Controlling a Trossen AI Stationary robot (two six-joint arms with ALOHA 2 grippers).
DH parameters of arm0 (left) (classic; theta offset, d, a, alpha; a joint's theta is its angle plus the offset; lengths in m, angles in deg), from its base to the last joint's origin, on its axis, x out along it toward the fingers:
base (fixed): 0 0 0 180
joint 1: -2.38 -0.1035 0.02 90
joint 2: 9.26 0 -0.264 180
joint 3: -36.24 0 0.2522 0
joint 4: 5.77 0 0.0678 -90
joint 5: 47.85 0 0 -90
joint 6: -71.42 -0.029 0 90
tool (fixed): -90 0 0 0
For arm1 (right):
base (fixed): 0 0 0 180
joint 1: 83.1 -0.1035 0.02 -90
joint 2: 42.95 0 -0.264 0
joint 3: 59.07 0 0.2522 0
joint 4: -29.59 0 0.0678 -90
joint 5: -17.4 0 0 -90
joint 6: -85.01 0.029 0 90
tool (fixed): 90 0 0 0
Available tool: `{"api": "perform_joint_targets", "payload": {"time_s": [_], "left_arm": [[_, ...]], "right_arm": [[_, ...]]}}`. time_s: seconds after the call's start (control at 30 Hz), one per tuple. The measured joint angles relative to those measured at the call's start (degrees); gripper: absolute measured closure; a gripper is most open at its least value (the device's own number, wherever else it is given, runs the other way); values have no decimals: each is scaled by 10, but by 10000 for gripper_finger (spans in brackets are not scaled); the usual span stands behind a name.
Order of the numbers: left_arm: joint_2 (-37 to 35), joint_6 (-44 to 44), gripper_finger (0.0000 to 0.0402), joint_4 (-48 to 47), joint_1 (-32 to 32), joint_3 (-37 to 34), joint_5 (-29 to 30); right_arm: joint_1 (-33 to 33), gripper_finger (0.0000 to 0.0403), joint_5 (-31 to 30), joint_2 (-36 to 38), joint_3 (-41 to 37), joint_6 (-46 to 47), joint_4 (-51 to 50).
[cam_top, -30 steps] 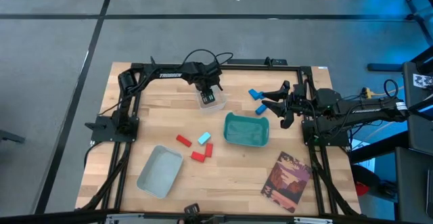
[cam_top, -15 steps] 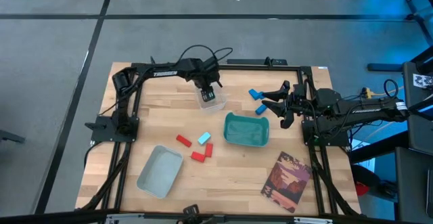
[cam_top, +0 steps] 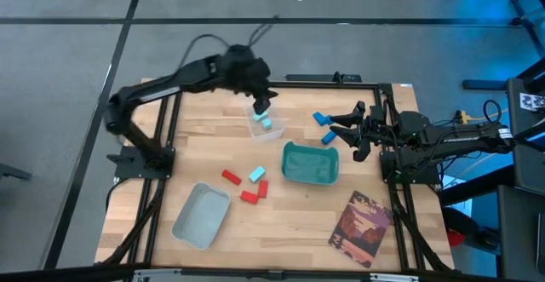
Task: Sort & place blocks by color
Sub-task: Put the light blue block into the transparent bin
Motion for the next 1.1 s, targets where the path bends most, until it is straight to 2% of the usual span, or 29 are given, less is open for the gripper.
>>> {"api": "perform_joint_targets", "payload": {"time_s": [0.13, 0.37, 0.53, 0.67, 0.8, 1.1], "left_arm": [[-98, 21, 239, 119, 56, -80, 5], [-255, 58, 239, 357, 166, -286, 67], [-321, 59, 239, 478, 232, -405, 129], [-348, 60, 239, 568, 265, -477, 164], [-354, 59, 239, 640, 281, -525, 185], [-353, 60, 239, 646, 283, -539, 186]], "right_arm": [[0, 233, 0, 0, 0, 0, 0], [0, 233, 0, 0, 0, -8, 0], [0, 233, 0, 0, 0, -30, 0], [0, 233, 0, 0, 0, -30, 0], [0, 233, 0, 0, 0, -30, -1], [0, 233, 0, 0, 0, -31, -1]]}}
